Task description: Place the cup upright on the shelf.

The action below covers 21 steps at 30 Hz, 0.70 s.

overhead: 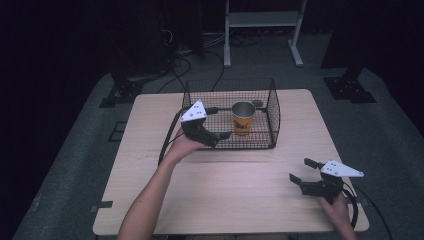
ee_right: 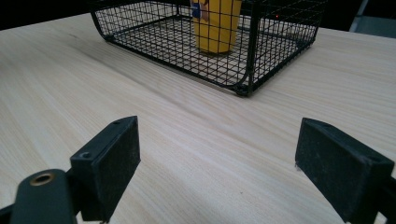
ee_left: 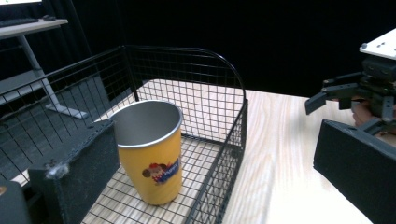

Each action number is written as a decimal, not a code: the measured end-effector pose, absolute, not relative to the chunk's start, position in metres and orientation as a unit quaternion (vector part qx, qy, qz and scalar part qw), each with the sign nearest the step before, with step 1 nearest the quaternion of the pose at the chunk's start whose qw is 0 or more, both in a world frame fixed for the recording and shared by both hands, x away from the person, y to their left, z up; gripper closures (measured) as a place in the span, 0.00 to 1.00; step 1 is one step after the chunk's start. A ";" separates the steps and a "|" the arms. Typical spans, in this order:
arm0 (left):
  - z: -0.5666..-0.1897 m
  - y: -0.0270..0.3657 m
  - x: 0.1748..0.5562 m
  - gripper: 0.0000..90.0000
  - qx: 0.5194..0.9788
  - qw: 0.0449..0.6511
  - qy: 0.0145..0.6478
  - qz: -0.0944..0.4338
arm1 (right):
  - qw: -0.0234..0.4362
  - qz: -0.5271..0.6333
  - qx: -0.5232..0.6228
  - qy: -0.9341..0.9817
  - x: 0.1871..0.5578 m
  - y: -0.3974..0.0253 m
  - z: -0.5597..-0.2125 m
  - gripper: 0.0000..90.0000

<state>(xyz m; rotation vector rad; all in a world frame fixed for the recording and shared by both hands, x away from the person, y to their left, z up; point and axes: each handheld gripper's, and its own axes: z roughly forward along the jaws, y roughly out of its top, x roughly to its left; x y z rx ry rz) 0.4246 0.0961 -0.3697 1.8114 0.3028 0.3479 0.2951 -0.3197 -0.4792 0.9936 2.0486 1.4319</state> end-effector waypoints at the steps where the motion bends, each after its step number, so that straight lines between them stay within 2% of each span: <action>1: -0.370 0.097 0.423 0.00 0.778 0.596 0.129 0.153 | 0.224 0.519 0.359 0.742 0.295 -0.320 -0.479 0.14; 21: -0.387 0.119 0.393 0.00 0.768 0.603 0.146 0.158 | 0.224 0.518 0.360 0.743 0.295 -0.319 -0.479 0.14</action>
